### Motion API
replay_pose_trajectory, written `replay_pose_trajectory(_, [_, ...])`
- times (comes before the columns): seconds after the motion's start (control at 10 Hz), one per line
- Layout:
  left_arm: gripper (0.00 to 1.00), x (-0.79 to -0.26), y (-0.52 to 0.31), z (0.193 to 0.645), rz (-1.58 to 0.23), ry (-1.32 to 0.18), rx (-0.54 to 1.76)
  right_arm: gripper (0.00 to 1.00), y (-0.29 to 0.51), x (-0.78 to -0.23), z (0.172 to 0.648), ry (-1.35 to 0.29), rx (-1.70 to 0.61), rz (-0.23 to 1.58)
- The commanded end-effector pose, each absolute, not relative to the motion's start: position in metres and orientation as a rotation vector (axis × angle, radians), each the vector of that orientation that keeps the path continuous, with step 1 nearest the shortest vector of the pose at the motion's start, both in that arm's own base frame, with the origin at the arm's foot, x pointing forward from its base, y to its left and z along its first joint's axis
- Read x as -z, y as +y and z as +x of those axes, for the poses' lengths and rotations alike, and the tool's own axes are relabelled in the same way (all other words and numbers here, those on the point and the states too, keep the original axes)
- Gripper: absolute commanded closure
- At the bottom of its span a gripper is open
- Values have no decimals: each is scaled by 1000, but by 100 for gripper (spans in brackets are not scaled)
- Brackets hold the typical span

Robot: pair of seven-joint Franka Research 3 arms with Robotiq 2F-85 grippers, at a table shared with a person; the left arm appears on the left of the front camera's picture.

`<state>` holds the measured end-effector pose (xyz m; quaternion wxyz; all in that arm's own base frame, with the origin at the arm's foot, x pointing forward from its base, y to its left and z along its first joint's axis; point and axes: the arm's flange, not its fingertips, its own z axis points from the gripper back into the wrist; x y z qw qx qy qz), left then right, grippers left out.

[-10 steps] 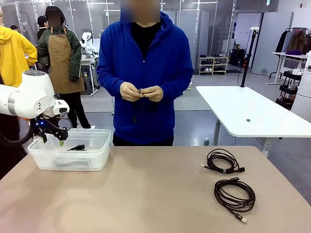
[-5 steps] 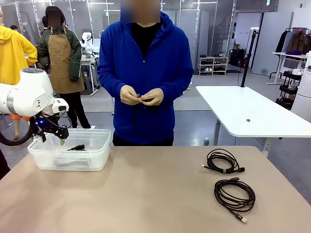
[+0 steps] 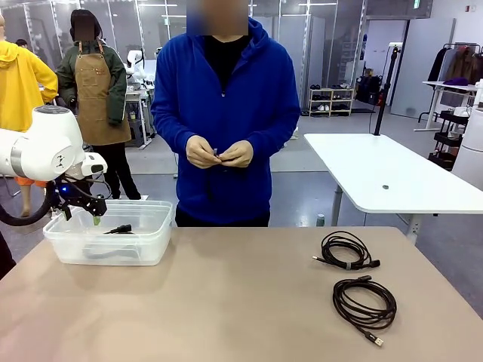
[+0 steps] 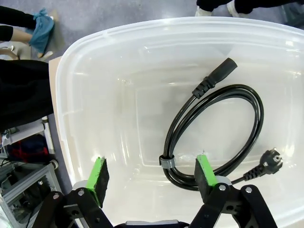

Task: Organize and store the cables.
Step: Place the Power Cable into the Organizing box.

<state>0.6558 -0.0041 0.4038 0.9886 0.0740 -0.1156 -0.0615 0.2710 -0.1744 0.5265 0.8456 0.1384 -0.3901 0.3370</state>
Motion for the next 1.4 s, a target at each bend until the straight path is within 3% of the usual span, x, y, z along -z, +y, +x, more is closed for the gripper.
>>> replay_pose_trajectory(0.0, [9,-404,-3,657,162,-248,130,0,-176,-527,270,-830,-726,294])
replay_pose_trajectory(0.5, [8,-404,-4,656,149,-232,123,0,-176,-527,270,-830,-726,294])
replay_pose_trajectory(0.6, [8,-443,-9,644,25,-302,237,0,-176,-527,270,-830,-726,294])
replay_pose_trajectory(1.0, [8,-555,32,531,-129,-409,662,0,-176,-527,270,-830,-726,294])
replay_pose_trajectory(1.3, [8,-573,31,436,-151,-532,762,0,-176,-527,270,-830,-726,294])
